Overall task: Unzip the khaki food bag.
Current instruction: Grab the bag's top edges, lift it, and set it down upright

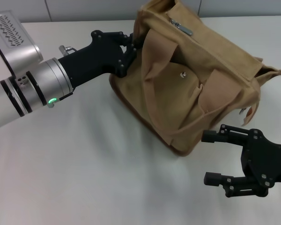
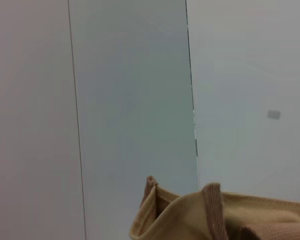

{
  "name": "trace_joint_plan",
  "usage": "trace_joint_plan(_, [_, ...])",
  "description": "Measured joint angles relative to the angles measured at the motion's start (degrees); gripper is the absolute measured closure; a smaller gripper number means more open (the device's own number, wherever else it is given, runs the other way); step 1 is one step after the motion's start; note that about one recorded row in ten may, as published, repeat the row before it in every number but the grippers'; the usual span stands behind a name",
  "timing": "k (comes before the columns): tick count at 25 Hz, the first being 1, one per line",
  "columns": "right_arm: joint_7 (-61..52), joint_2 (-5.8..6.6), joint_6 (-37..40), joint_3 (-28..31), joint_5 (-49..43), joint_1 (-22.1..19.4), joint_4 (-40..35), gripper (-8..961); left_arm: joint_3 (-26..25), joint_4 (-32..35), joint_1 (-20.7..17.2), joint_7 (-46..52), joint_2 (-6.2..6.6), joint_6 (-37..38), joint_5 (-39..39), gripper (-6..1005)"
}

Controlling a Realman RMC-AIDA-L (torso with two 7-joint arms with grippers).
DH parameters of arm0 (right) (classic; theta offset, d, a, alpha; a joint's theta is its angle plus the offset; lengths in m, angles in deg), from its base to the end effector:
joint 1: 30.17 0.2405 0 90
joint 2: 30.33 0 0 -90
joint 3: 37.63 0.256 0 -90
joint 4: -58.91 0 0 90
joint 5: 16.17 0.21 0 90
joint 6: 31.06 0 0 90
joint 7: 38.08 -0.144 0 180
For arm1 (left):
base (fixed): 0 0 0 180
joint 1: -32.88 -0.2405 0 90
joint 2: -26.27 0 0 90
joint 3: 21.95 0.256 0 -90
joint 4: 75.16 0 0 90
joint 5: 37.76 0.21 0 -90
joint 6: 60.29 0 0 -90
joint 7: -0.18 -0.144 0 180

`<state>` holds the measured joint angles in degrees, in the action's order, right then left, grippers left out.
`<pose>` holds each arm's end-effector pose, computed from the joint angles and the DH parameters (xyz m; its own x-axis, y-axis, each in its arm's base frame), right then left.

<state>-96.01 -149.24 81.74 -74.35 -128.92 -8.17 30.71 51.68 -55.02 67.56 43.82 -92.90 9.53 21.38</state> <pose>0.2719 0.2335 -0.0054 0.6874 -0.1817 -0.7032 -0.2241 -0.9740 0.0327 -0.2116 0.3665 -0.0506 0.7515 -0.0515 0.6577 0.3275 -0.8363 -0.4398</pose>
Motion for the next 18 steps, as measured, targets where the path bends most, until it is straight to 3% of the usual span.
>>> trace_joint_plan(2, [0.0, -0.01, 0.0, 0.0, 0.0, -0.1, 0.0, 112, 0.0, 0.0, -0.1, 0.0, 0.0, 0.2, -0.5, 929])
trace_joint_plan(8, [-0.2, -0.01, -0.2, 0.9, 0.1, -0.1, 0.0, 112, -0.3, 0.0, -0.6, 0.1, 0.08, 0.4, -1.6, 929])
trace_joint_plan(12, [-0.3, -0.01, -0.5, 1.5, 0.2, -0.1, 0.0, 112, -3.5, 7.9, -6.8, 1.5, 0.77, 2.4, -3.4, 929])
trace_joint_plan(18, [-0.4, -0.01, -0.6, 1.6, 0.2, 0.4, 0.0, 112, -6.3, 17.0, -10.9, 3.9, 0.92, 4.6, -3.6, 929])
